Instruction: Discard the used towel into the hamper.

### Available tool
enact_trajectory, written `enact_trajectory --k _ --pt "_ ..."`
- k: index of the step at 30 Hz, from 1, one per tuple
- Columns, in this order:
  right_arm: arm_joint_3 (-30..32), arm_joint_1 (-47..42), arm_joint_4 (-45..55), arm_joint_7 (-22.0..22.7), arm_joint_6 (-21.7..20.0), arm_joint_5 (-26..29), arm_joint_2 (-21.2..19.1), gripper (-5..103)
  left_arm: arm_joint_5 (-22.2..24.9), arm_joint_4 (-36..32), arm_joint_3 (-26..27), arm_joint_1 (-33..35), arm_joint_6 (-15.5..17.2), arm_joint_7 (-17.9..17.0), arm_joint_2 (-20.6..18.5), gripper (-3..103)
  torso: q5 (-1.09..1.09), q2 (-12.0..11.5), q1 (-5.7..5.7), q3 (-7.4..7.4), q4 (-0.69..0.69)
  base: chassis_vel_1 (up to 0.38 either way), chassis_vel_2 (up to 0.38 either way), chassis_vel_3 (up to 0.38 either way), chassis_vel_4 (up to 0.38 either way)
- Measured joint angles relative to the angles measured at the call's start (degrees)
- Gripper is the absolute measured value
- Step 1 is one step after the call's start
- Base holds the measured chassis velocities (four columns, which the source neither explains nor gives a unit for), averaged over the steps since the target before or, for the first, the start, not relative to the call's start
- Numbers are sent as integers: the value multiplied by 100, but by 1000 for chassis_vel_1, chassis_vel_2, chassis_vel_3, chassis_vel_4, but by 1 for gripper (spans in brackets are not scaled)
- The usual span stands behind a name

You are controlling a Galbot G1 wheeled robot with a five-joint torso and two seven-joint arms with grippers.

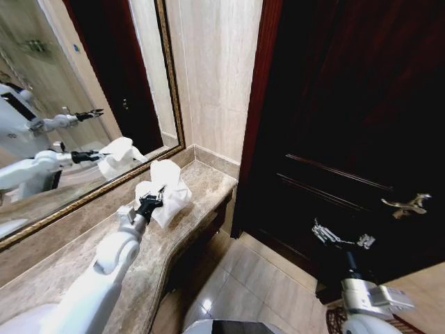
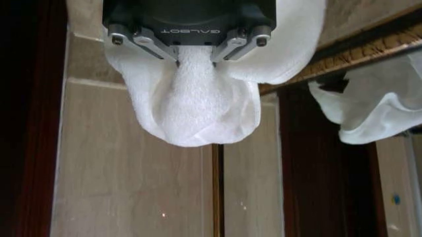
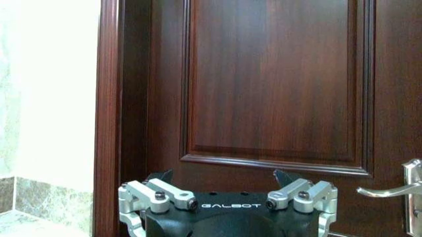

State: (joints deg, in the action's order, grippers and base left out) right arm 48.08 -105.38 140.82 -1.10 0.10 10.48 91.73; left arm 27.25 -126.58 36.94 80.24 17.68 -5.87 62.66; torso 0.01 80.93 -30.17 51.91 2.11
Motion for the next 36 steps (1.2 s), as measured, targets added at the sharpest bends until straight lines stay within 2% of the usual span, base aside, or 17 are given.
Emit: enact_trajectory --k 9,36 --pt "-24 -22 46 -21 -52 48 -23 100 -373 -374 126 547 -161 97 318 7 -1 0 0 0 0 0 0 0 0" --pt "-86 -18 -62 -88 -8 95 -121 100 -625 -739 -9 756 -185 -7 445 7 -1 -1 -1 1 -1 66 -61 -63 63"
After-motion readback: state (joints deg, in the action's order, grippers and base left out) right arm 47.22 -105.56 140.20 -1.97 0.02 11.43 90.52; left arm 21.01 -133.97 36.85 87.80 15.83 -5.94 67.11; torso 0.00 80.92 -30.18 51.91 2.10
